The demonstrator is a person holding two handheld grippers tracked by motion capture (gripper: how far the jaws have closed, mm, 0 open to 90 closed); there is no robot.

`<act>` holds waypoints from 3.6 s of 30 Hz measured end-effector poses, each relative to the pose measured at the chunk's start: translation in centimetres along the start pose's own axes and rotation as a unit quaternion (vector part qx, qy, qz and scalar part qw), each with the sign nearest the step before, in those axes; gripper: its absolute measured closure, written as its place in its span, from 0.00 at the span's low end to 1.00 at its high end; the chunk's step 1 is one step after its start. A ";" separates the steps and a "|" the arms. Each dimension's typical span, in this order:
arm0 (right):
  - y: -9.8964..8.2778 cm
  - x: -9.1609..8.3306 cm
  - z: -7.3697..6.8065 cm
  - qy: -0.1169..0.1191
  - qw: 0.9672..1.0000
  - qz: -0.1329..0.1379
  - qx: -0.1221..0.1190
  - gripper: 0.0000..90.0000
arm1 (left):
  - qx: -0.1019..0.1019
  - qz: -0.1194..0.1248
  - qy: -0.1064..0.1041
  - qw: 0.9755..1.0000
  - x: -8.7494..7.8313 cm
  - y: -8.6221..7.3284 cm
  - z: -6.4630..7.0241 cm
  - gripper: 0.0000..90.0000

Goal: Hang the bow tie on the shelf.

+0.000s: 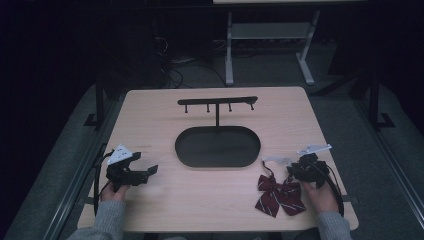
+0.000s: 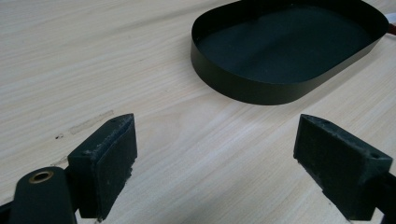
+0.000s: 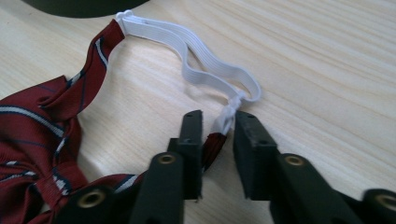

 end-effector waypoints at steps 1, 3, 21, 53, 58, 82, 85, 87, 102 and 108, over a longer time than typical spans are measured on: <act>0.0 0.0 0.0 0.001 1.000 0.000 -0.004 0.84 | 0.002 0.000 -0.001 1.000 0.0 0.0 0.0 0.14; 0.0 0.0 -0.1 0.003 1.000 0.000 -0.006 0.88 | 0.003 -0.001 -0.001 1.000 0.0 0.0 0.0 0.14; 0.0 -1.2 -0.3 0.057 0.998 0.022 -0.002 0.97 | 0.000 -0.003 -0.001 1.000 0.1 -0.1 0.1 0.14; 5.8 -8.2 -6.2 0.109 0.981 0.110 -0.113 0.97 | 0.002 -0.008 -0.002 1.000 0.2 -0.2 0.1 0.15; 7.1 -8.9 -7.0 0.112 0.979 0.118 -0.126 0.97 | 0.002 -0.010 -0.002 1.000 0.2 -0.2 0.1 0.14; 12.0 -10.2 -9.2 0.122 0.970 0.132 -0.161 0.97 | -0.005 -0.013 -0.005 1.000 0.3 -0.2 0.1 0.14; 12.8 -10.3 -9.4 0.125 0.969 0.133 -0.166 0.97 | -0.004 -0.014 -0.004 1.000 0.3 -0.2 0.0 0.14; 13.2 -10.3 -9.5 0.125 0.969 0.132 -0.169 0.97 | -0.008 -0.012 -0.004 1.000 0.4 -0.2 0.0 0.14; 15.7 -10.5 -10.7 0.140 0.964 0.140 -0.178 0.97 | -0.009 -0.008 -0.004 1.000 0.3 -0.1 0.0 0.14; 16.5 -10.5 -11.1 0.139 0.962 0.143 -0.187 0.97 | -0.007 -0.007 -0.004 1.000 0.3 -0.1 -0.1 0.14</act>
Point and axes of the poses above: each handheld gripper's, and its own axes: x roughly forward along the jaws, y roughly out of its top, z roughly to its right, the point moved 2 cm from there along x, roughly forward along the jaws, and after that the axes turned 4 degrees about x, right-handed, at the moved point
